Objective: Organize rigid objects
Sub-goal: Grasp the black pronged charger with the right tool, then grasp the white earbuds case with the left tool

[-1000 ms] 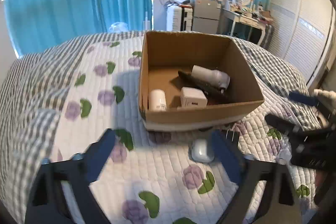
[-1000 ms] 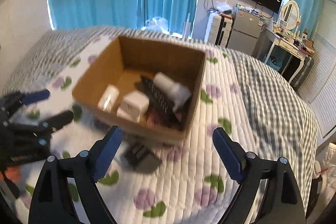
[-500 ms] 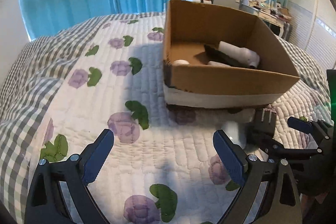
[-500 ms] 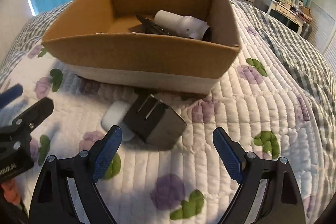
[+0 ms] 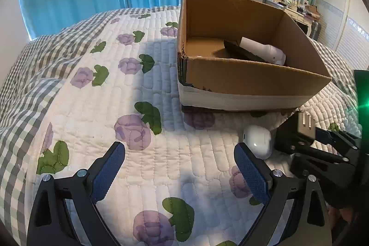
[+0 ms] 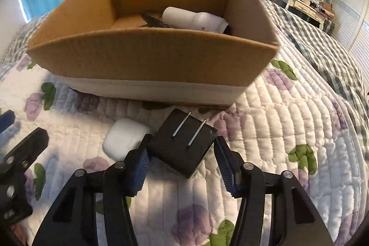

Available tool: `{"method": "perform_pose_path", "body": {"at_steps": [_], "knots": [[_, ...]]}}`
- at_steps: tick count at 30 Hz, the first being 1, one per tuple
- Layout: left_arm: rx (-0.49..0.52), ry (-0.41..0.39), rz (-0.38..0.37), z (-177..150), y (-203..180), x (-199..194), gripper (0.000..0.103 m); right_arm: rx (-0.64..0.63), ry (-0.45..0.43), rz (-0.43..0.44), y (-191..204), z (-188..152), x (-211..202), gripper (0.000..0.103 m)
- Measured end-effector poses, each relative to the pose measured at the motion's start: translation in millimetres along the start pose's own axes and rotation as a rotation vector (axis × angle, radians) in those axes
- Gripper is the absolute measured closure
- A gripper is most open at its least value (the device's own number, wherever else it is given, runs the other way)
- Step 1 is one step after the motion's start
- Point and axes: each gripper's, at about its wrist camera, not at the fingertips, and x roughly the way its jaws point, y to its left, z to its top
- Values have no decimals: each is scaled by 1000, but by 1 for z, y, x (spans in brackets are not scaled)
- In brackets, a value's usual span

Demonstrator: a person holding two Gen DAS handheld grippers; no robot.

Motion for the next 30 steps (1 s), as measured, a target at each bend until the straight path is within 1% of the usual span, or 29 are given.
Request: {"method": "perform_pose_path", "body": {"at_steps": [3,6,9,12,15,20,24,26,28,30], "knots": [[10,-2,1,0,-3,-2,6,22,-19,39,-12,-5,-10,54],[21,10,1,3,-11,-5,6,24,-54,22,-19,-6,-23,54],[5,66,-6,9,-20,-2,6,43,-86,25,-32,-3,-34,54],[1,74,-33,13,-34,0,6,43,-110,-2,-42,2,-41,54],[32,76,-51,13,-54,8,6,46,-123,-4,-52,6,-45,54],[67,70,-67,8,-76,23,6,48,-121,-14,-68,12,-45,54],[77,102,-80,4,-85,38,7,76,-91,-8,-76,12,-38,54],[84,113,-89,3,-89,43,10,81,-74,-8,-77,12,-33,54],[97,126,-95,1,-94,49,17,72,-67,-13,-75,12,-31,54],[108,143,-88,1,-99,58,17,65,-65,-16,-73,11,-29,55]]}}
